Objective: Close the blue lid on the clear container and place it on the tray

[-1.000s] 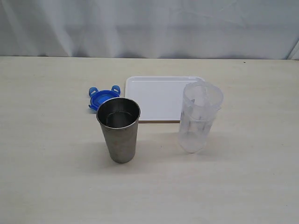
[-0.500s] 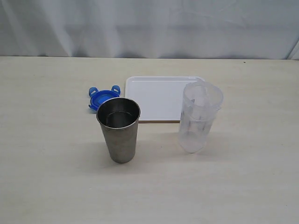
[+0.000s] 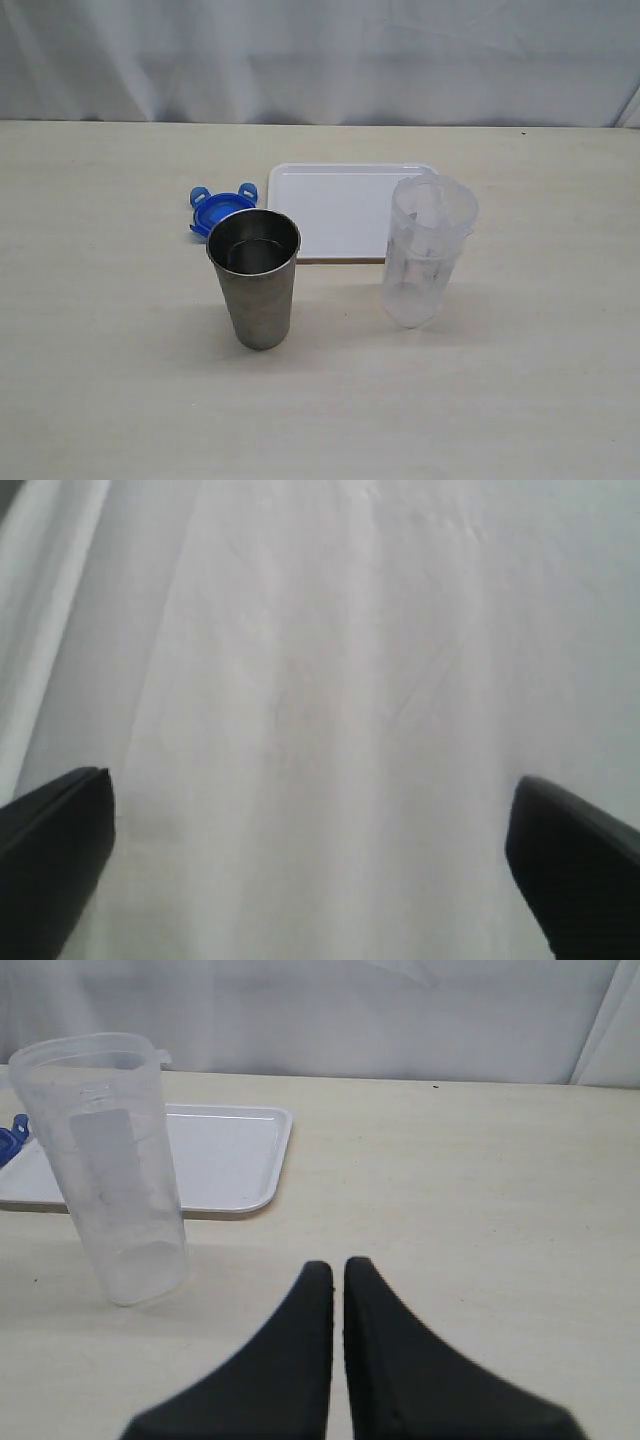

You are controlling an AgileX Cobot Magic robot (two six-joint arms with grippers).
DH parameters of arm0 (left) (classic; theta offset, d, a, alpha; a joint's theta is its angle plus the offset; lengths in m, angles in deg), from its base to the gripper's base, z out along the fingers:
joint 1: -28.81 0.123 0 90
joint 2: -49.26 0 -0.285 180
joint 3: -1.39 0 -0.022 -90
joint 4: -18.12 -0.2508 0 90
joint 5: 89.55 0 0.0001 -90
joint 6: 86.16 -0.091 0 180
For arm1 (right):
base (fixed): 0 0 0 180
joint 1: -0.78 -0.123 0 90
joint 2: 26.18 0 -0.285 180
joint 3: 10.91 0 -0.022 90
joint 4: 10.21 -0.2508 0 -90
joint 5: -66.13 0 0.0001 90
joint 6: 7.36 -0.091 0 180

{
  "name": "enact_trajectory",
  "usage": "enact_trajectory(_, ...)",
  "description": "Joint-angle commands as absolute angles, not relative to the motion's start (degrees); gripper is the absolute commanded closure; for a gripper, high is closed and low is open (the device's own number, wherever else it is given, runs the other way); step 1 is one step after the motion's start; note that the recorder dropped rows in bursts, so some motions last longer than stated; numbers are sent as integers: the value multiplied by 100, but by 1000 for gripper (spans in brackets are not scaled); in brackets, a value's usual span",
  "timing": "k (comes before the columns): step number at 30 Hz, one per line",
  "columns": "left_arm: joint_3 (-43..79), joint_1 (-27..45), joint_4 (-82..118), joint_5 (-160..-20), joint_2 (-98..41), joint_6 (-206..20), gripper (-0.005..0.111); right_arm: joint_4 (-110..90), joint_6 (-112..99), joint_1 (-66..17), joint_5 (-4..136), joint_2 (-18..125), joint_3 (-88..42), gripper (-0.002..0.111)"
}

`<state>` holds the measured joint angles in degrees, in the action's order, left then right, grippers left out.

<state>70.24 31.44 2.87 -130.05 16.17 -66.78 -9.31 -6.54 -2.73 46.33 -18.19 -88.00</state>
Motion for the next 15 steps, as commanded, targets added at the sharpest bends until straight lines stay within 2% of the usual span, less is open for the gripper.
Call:
enact_trajectory(1, 6984, 3140, -236, -13537, 628, -6622, 2, -938, -679, -248, 4631, -1839, -8813, 104)
enact_trajectory(6, 6984, 3140, -1535, -14679, -1615, -6645, 2, -938, -679, -248, 4631, -1839, -8813, 104)
enact_trajectory(13, 6974, 3140, -2345, -15951, -3708, -7483, 2, -938, -679, -248, 4631, -1839, -8813, 104)
enact_trajectory(15, 6952, 3140, -2473, -15951, -4277, -7677, 2, -938, -679, -248, 4631, -1839, -8813, 104)
